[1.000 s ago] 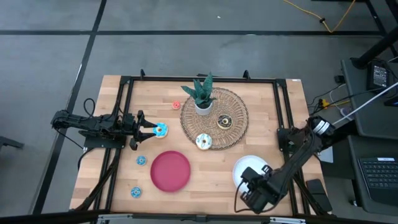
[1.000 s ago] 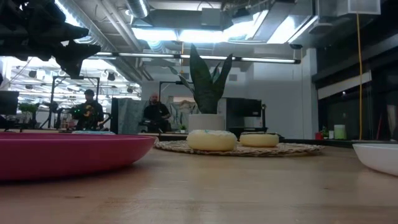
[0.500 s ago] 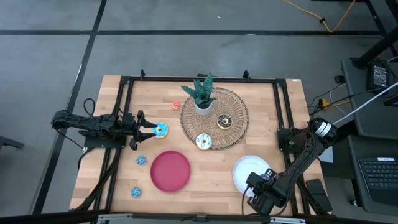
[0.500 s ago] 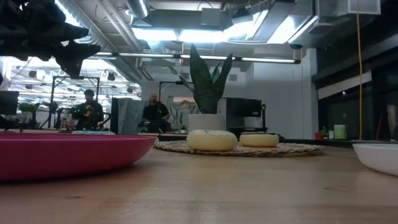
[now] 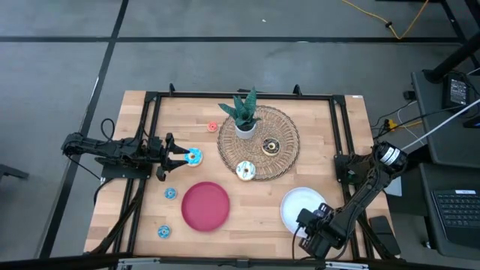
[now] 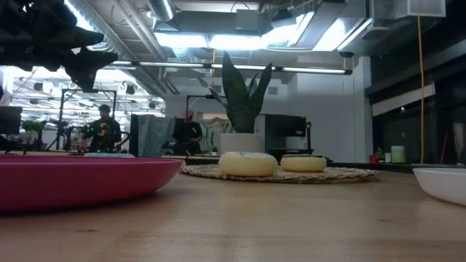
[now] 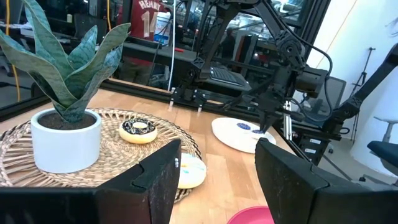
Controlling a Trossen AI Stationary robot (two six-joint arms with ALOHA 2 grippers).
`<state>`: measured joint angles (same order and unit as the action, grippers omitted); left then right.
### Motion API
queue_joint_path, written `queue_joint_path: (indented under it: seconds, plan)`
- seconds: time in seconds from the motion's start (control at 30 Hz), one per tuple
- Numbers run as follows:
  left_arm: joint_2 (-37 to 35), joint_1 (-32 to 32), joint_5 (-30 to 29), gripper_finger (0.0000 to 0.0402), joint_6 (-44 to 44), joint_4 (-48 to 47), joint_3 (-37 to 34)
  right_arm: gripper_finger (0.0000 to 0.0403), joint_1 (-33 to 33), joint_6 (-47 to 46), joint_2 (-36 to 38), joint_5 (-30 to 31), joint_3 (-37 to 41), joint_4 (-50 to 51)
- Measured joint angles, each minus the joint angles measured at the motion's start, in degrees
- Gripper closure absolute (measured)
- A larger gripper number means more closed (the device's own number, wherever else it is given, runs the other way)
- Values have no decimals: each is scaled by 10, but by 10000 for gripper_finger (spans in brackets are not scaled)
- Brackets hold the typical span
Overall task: Pick & Place donuts
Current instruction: Put the dark blue donut on the white plate
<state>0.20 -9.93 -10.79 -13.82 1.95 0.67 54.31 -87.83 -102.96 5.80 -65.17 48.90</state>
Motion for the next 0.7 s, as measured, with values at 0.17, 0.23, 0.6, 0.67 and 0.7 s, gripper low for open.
queue_joint_path:
  seconds: [0.17, 0.23, 0.6, 0.67, 0.7]
  plan:
    - [0, 0, 0, 203, 0, 0, 0, 328, 0, 11, 0, 1, -5, 1]
    - [0, 0, 0, 203, 0, 0, 0, 306, 0, 12, 0, 1, -6, 2]
    - [0, 0, 0, 203, 0, 0, 0, 237, -13, 15, 0, -1, -6, 10]
    - [0, 0, 0, 203, 0, 0, 0, 233, -17, 20, -1, -3, -15, 30]
    - [0, 0, 0, 203, 0, 0, 0, 232, -19, 26, -1, -2, -22, 44]
